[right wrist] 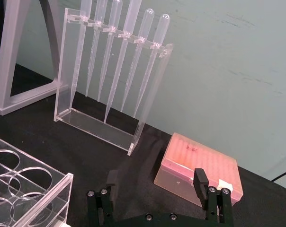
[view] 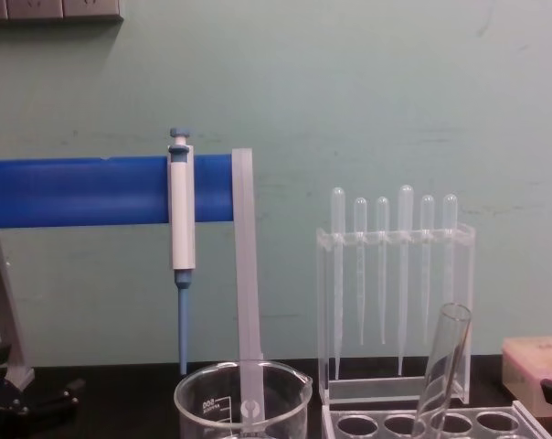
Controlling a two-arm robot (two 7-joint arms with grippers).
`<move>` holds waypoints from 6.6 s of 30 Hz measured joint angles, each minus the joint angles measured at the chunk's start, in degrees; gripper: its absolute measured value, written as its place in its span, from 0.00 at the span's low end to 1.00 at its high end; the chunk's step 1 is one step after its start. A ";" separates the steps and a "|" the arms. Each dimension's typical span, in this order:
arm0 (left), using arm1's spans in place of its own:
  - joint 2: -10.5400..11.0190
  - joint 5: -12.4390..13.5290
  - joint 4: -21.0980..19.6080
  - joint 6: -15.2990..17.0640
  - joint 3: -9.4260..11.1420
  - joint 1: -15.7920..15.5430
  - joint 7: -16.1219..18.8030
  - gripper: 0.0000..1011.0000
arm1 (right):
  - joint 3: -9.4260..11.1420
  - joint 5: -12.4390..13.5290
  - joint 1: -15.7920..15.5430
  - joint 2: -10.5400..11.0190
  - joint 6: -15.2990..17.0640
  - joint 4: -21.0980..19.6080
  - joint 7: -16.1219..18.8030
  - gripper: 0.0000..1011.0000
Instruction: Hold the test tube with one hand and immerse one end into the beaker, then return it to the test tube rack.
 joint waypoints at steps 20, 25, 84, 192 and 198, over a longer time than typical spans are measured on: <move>0.00 0.00 0.00 0.00 0.00 0.00 0.00 0.99 | 0.00 0.00 0.02 0.02 0.01 0.00 -0.01 0.99; 0.00 0.00 0.00 0.00 0.00 0.00 0.00 0.99 | 0.00 0.00 0.03 0.02 0.01 0.00 -0.01 0.99; 0.00 0.00 0.00 0.00 0.00 0.00 0.00 0.99 | 2.28 15.89 -0.49 3.01 -3.39 -3.38 42.00 0.99; 0.00 0.00 0.00 0.00 0.00 0.00 0.00 0.99 | -2.27 14.51 7.42 0.93 -2.49 0.29 47.28 0.24; 0.00 0.00 0.00 0.00 0.00 0.00 0.00 0.99 | -1.98 14.25 7.54 1.30 -1.91 -0.18 46.60 0.24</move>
